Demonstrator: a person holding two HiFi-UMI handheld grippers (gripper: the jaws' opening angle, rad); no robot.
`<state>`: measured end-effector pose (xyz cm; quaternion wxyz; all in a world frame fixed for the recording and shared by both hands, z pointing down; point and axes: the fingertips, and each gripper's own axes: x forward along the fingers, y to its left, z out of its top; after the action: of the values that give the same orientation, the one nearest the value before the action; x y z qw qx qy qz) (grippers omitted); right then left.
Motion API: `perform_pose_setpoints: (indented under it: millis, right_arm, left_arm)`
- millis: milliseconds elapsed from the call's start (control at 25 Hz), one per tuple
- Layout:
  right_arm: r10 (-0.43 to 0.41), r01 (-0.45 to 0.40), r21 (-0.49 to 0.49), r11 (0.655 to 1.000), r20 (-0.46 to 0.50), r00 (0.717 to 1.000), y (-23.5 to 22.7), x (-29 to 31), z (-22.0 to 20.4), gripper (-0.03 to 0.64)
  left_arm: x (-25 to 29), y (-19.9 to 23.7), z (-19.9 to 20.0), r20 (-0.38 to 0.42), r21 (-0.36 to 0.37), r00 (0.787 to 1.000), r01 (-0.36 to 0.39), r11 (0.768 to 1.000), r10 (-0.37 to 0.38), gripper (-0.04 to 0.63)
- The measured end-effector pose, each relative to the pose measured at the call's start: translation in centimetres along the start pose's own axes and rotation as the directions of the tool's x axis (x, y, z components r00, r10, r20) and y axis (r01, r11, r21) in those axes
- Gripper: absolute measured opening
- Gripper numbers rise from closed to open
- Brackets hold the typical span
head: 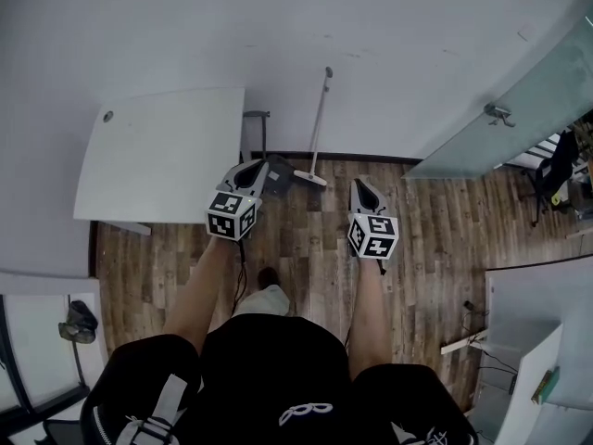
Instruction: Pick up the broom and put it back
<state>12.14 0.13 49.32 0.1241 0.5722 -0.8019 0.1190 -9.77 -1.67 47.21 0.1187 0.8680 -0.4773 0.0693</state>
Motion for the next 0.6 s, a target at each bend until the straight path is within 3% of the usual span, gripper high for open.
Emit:
perform_pose_setpoints:
  millis: [280, 600]
  right_arm:
    - [0.001, -0.002, 0.066, 0.998, 0.019, 1.000, -0.5, 2.9, 1.0, 0.025]
    - [-0.013, 0.012, 0.073, 0.997, 0.014, 1.000, -1.3, 4.3, 0.8, 0.025]
  left_arm:
    - [2.7, 2.1, 0.5, -0.013, 0.009, 1.000, 0.020, 1.000, -0.020, 0.017]
    - [4.3, 2.9, 0.7, -0.022, 0.010, 0.999, 0.032, 0.999, -0.031, 0.017]
